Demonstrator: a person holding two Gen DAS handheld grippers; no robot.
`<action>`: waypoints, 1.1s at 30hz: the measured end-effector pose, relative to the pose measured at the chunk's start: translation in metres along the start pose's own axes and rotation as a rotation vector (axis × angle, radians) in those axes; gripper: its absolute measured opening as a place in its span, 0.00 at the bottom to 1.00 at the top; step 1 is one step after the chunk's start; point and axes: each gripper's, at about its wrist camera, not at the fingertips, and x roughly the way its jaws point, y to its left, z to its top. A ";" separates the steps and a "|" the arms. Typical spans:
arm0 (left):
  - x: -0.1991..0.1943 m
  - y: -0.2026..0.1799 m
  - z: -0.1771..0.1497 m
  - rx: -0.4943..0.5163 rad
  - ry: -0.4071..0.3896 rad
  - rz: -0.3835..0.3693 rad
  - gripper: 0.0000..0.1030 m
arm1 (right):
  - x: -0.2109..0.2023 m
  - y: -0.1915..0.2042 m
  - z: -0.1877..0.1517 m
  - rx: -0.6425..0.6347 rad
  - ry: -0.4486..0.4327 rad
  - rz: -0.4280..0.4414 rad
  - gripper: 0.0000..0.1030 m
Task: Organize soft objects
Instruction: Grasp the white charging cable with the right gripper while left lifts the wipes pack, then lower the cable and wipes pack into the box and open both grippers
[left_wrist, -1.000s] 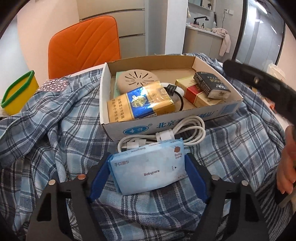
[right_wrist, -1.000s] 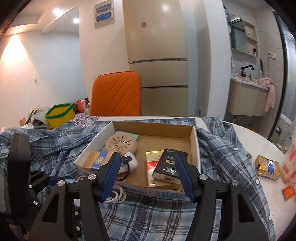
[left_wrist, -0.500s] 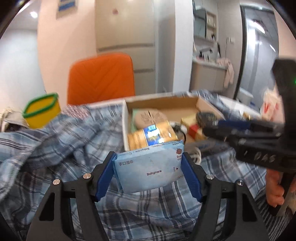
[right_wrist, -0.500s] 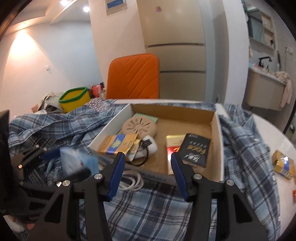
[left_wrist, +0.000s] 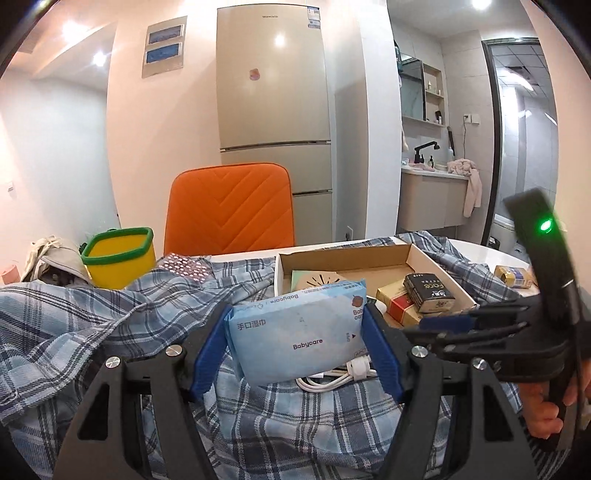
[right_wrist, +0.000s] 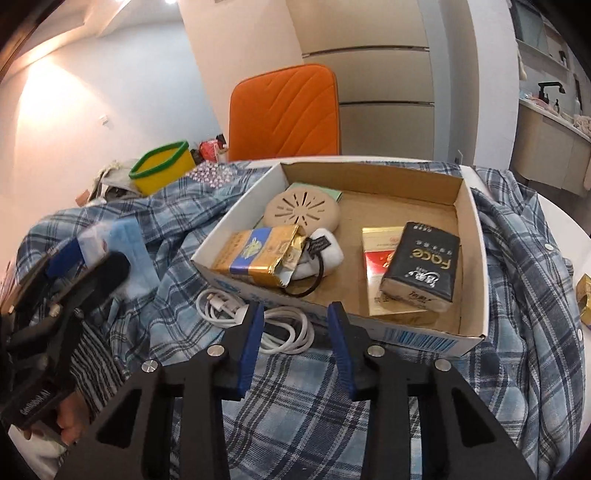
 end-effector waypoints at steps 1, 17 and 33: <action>0.000 0.000 0.000 0.002 0.001 0.000 0.67 | 0.005 0.000 0.000 0.004 0.029 0.008 0.35; -0.006 -0.001 0.000 -0.001 -0.026 -0.001 0.67 | 0.017 -0.005 -0.004 0.028 0.069 0.019 0.09; -0.034 -0.003 0.003 0.010 -0.166 0.033 0.67 | -0.052 0.016 -0.004 -0.087 -0.263 0.021 0.08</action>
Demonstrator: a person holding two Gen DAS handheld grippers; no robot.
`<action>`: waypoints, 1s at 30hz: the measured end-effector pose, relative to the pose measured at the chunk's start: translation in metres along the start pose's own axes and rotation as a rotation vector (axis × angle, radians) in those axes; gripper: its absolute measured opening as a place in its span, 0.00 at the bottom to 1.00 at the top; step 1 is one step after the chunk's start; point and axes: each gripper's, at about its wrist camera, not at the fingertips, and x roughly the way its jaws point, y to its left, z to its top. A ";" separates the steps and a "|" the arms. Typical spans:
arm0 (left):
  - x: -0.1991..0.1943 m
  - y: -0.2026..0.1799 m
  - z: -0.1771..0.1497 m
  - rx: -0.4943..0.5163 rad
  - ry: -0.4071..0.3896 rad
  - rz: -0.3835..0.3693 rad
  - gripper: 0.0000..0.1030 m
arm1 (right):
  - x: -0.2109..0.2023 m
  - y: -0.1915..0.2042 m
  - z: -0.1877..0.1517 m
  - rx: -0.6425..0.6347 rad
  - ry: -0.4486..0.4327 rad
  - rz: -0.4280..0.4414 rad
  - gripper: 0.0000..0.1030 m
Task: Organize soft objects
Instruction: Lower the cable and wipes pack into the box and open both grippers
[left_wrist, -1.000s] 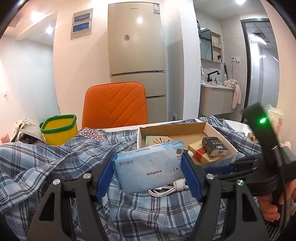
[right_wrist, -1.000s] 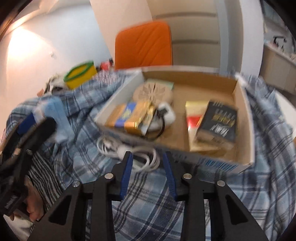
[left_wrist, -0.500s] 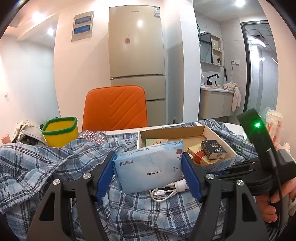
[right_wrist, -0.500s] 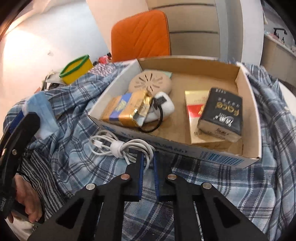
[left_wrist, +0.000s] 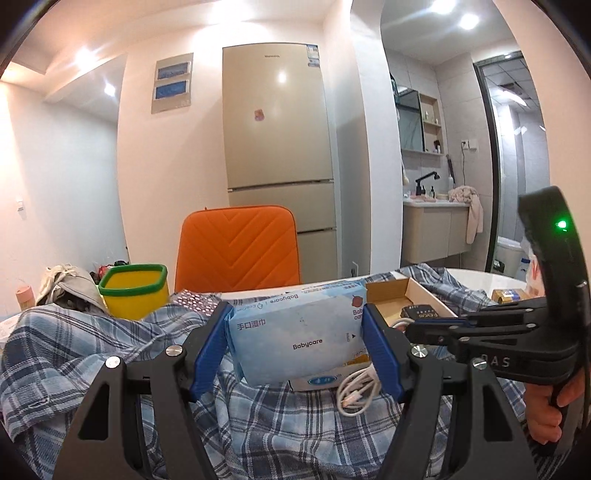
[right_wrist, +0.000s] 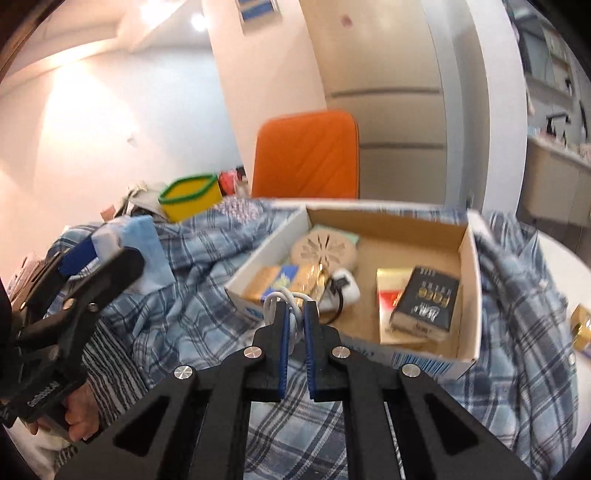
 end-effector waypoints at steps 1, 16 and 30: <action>-0.001 0.000 0.001 -0.003 -0.004 0.005 0.67 | -0.004 0.001 0.001 -0.005 -0.020 -0.005 0.07; -0.026 -0.030 0.037 0.084 -0.133 -0.022 0.66 | -0.054 -0.006 0.038 0.007 -0.276 -0.200 0.07; 0.073 -0.056 0.055 0.044 0.062 -0.086 0.66 | 0.000 -0.082 0.043 0.186 -0.160 -0.347 0.07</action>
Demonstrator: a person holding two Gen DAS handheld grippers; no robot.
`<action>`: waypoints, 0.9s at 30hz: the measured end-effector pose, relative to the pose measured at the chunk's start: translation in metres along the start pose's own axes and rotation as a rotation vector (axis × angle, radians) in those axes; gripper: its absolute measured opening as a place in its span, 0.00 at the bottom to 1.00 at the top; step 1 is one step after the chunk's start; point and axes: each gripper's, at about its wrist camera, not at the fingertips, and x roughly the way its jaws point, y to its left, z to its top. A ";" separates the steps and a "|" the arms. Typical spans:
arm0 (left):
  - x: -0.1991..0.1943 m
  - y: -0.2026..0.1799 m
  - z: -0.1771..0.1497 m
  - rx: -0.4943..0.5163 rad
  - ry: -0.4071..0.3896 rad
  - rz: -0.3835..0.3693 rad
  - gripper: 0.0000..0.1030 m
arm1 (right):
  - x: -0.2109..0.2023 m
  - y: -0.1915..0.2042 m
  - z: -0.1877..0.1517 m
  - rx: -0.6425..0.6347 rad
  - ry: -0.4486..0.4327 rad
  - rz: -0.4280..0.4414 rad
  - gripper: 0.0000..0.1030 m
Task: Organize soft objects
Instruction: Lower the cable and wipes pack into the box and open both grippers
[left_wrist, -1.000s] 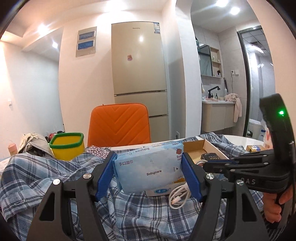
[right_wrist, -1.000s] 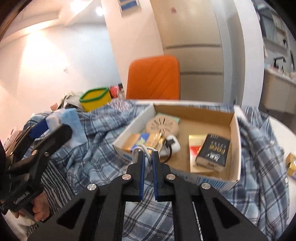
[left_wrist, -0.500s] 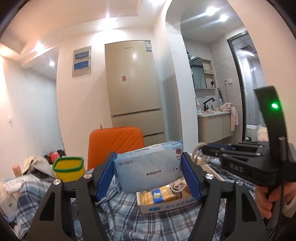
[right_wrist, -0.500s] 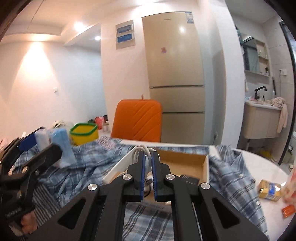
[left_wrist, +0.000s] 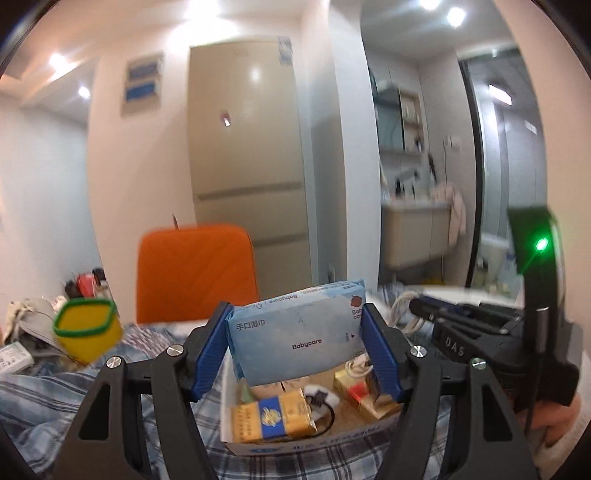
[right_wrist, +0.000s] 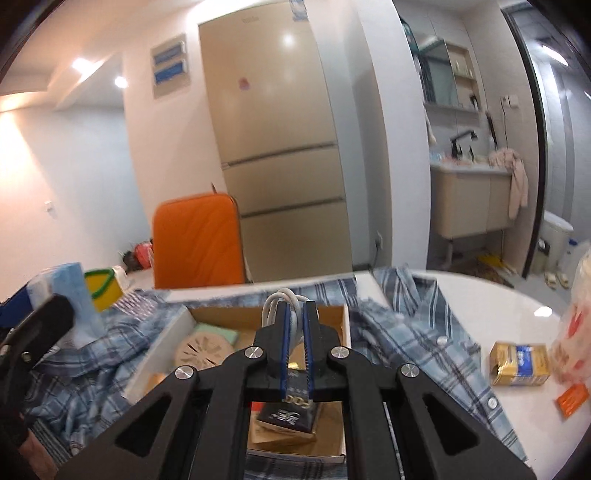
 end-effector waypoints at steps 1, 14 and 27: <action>0.006 -0.003 -0.004 0.001 0.019 -0.002 0.66 | 0.006 -0.002 -0.004 0.000 0.021 -0.005 0.07; 0.038 0.002 -0.036 -0.015 0.145 -0.008 0.66 | 0.038 -0.003 -0.024 -0.022 0.145 -0.029 0.07; 0.058 0.001 -0.040 -0.009 0.241 -0.032 0.75 | 0.035 -0.008 -0.024 -0.011 0.153 -0.044 0.57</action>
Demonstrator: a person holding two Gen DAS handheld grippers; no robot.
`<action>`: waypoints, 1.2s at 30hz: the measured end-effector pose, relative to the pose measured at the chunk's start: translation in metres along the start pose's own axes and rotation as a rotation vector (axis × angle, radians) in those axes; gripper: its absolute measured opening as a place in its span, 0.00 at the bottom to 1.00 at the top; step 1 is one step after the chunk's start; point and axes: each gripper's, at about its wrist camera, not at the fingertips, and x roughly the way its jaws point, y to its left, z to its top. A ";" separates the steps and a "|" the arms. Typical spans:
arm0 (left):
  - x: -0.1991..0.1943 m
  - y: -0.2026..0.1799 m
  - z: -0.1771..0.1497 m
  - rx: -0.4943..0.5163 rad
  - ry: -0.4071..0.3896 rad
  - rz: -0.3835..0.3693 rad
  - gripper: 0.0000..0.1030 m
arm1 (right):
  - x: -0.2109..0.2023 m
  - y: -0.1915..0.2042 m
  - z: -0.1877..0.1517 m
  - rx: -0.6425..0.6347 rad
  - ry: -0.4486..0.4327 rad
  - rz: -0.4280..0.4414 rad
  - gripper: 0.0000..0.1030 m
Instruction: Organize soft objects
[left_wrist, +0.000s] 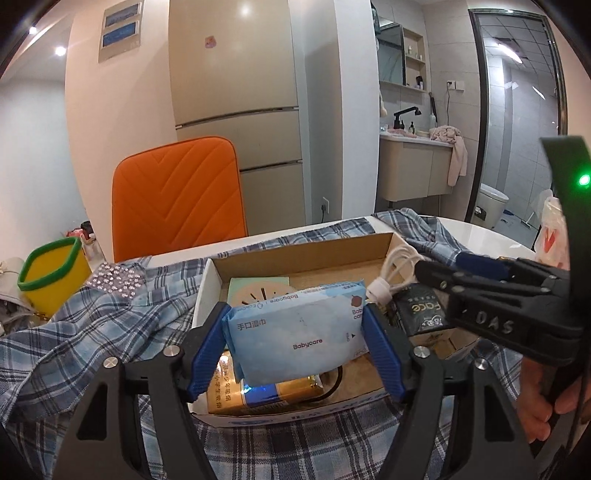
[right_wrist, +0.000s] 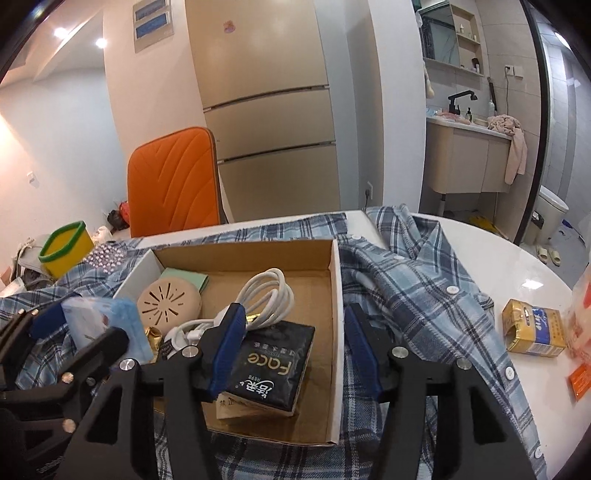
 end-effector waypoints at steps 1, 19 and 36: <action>0.001 0.000 -0.001 0.000 0.001 0.003 0.84 | -0.002 -0.001 0.000 0.003 -0.011 -0.006 0.57; -0.083 0.016 0.017 -0.046 -0.334 0.069 0.96 | -0.086 0.006 0.014 -0.010 -0.283 -0.005 0.61; -0.177 0.021 0.014 -0.093 -0.527 0.019 1.00 | -0.203 0.028 0.016 -0.067 -0.515 0.047 0.83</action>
